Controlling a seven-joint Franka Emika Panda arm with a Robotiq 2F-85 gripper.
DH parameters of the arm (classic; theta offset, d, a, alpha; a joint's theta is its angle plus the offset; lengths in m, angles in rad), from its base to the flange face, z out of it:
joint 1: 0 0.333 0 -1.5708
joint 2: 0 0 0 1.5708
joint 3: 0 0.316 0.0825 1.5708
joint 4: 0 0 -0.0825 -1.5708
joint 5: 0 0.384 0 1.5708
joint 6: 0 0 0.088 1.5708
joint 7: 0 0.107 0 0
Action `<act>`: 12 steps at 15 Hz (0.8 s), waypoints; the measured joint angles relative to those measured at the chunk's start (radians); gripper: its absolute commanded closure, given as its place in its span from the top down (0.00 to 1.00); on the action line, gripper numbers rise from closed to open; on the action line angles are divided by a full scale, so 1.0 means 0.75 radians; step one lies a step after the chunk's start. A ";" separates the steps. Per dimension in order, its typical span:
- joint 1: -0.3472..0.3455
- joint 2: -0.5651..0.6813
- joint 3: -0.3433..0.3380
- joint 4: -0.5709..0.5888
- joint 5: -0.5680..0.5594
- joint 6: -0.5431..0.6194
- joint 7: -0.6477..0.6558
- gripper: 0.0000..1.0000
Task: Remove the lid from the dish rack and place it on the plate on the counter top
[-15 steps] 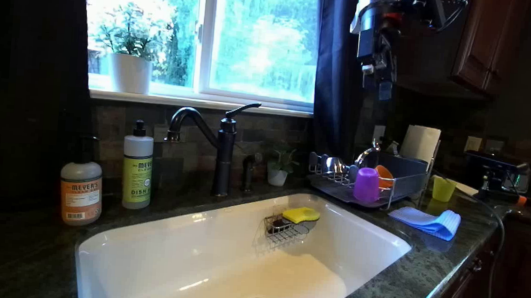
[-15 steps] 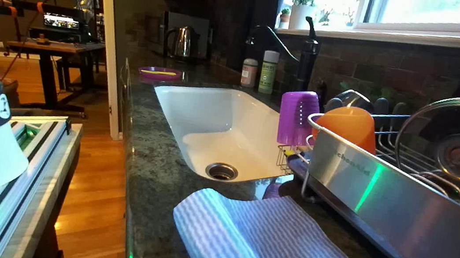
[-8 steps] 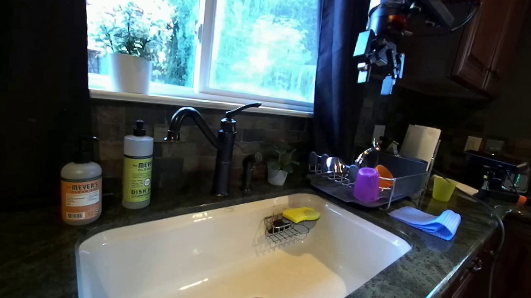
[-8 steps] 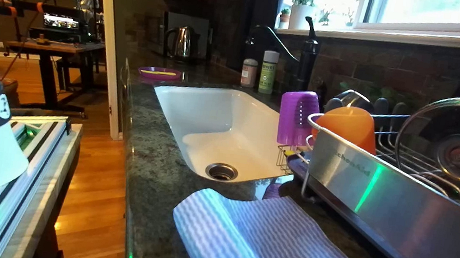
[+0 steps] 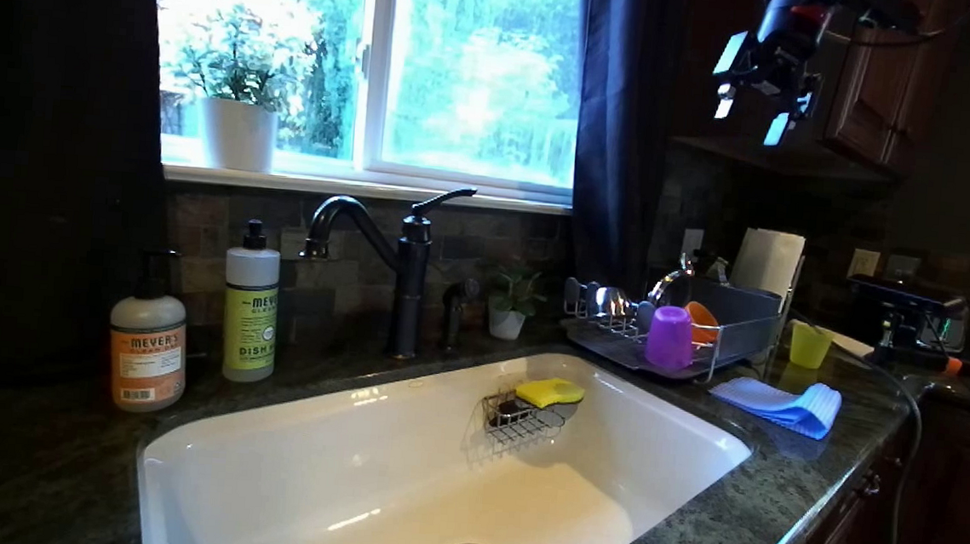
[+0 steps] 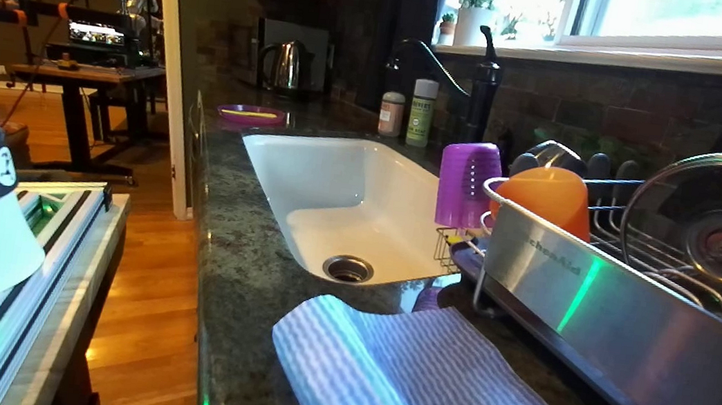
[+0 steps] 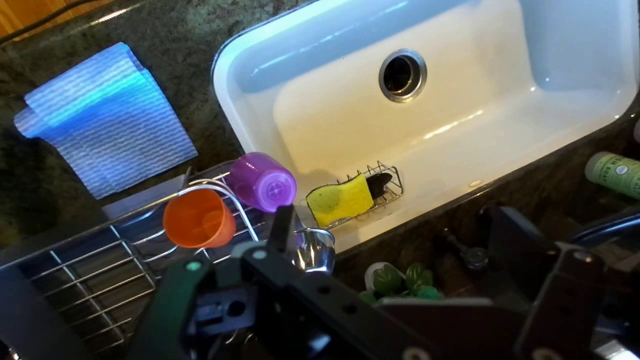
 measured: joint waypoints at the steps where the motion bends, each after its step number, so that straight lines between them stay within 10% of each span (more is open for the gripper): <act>1: 0.000 -0.005 0.002 -0.002 -0.001 0.000 0.002 1.00; 6: -0.027 0.056 -0.029 0.062 -0.091 0.040 -0.061 1.00; 12: -0.072 0.283 -0.191 0.383 -0.256 -0.332 -0.417 1.00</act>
